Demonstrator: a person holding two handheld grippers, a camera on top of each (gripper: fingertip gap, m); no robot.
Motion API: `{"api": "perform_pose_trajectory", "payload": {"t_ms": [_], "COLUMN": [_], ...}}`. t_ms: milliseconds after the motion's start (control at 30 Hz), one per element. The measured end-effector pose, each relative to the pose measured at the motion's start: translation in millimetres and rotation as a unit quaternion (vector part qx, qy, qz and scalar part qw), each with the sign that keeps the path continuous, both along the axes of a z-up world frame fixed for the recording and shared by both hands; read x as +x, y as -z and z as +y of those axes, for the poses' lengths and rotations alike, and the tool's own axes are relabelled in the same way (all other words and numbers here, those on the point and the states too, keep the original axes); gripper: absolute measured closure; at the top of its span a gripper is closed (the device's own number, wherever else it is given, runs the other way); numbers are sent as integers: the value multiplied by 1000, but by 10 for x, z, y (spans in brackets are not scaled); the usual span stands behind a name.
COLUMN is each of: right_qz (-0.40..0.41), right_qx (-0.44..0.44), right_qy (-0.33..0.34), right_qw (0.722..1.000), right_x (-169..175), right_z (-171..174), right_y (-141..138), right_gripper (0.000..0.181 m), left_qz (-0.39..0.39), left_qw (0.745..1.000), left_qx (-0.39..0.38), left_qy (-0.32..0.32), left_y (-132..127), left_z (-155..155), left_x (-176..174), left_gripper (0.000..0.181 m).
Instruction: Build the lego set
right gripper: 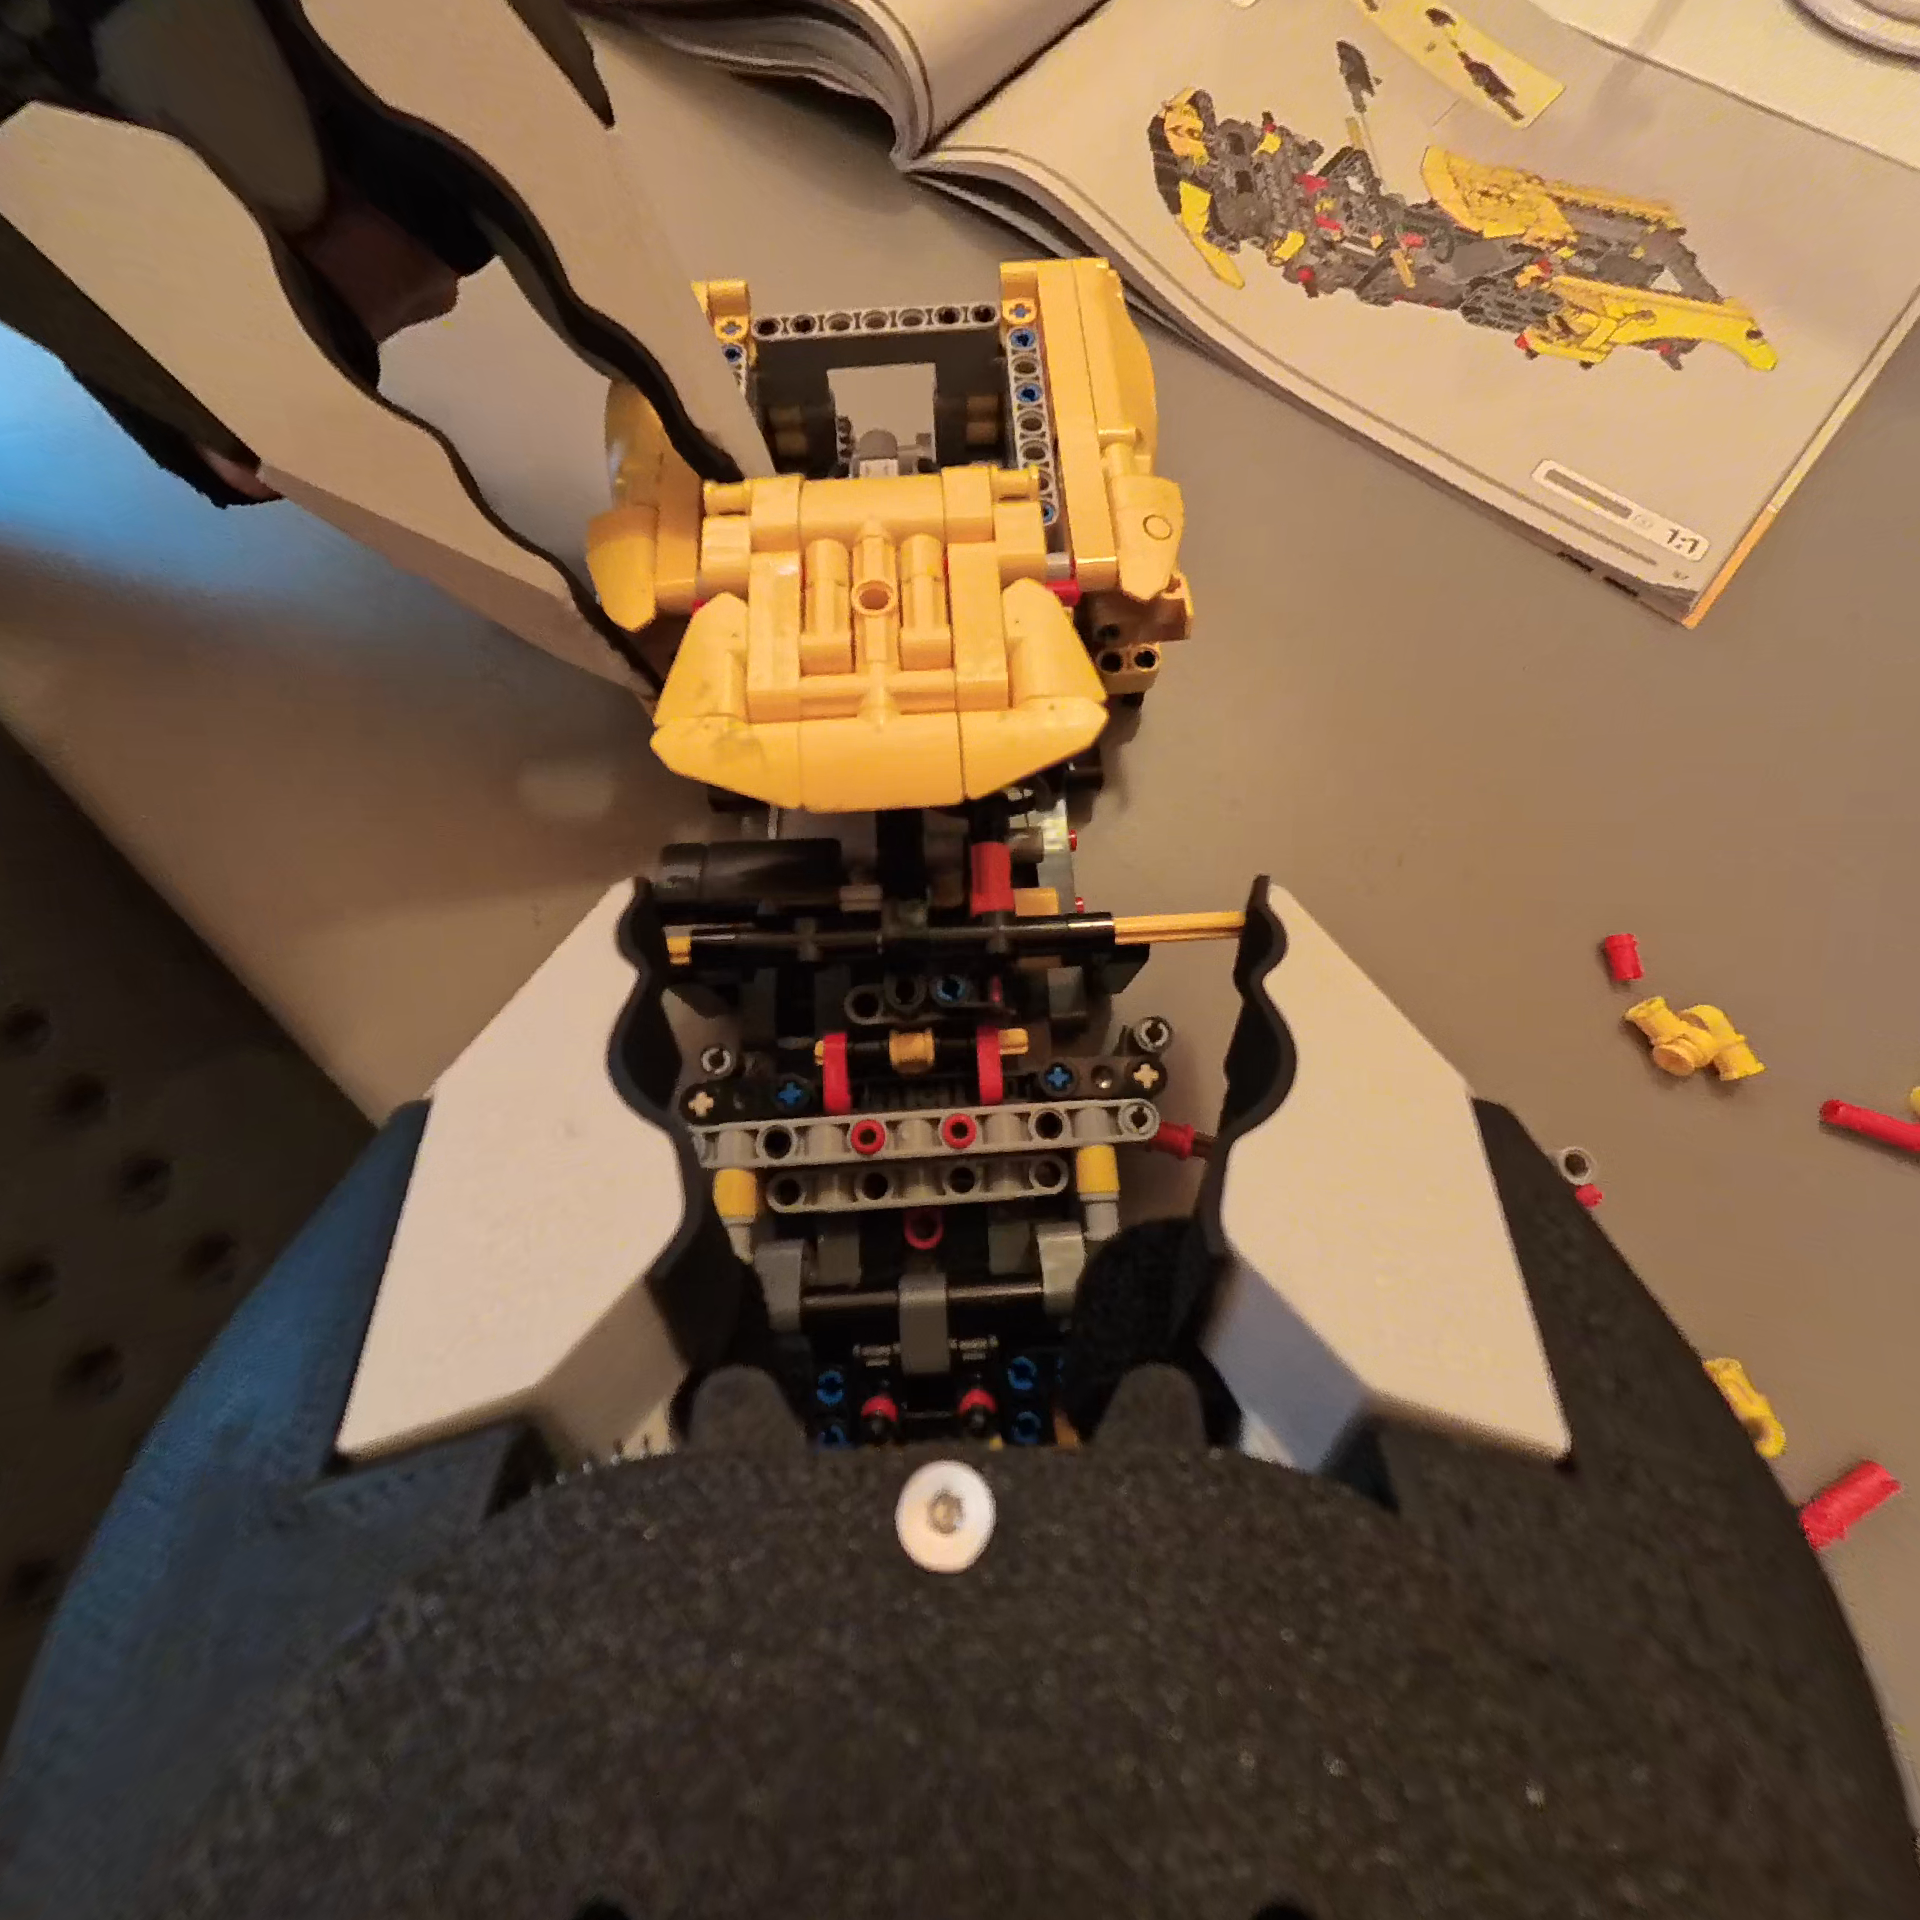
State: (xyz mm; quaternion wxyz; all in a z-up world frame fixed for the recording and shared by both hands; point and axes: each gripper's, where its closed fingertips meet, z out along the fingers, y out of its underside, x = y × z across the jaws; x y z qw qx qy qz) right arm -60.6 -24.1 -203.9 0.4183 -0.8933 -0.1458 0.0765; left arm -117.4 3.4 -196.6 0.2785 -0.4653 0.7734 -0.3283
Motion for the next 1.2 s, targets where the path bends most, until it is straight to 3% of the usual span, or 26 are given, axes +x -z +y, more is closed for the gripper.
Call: {"api": "perform_pose_trajectory", "payload": {"t_ms": [200,333,567,833,967,1200], "right_qz": [-45,-89,-30,-53,-97,-104], "right_qx": [33,41,-7,-49,-23,-3], "right_qy": [14,10,-5,7,4,2], "right_qw": [998,995,1000,997,995,995], "right_x": [16,-100,-250,-239,-231,-240], "right_z": [-31,-136,-147,-140,-139,-147], "right_y": [-81,-185,-143,-53,-52,-55], "right_gripper": [75,100,124,132,132,133], "left_qz": [-2,-3,-3,-2,-2,-3], "left_qw": [1000,1000,1000,1000,1000,1000], "left_qx": [-9,-10,1,2,1,2], "left_qy": [-1,-2,-2,-3,-4,-2], "left_y": [-5,-4,1,2,2,3], "left_z": [2,2,-4,-4,-2,-4], "left_x": [3,3,6,6,7,5], "left_gripper": [145,145,145,145,145,145]}}
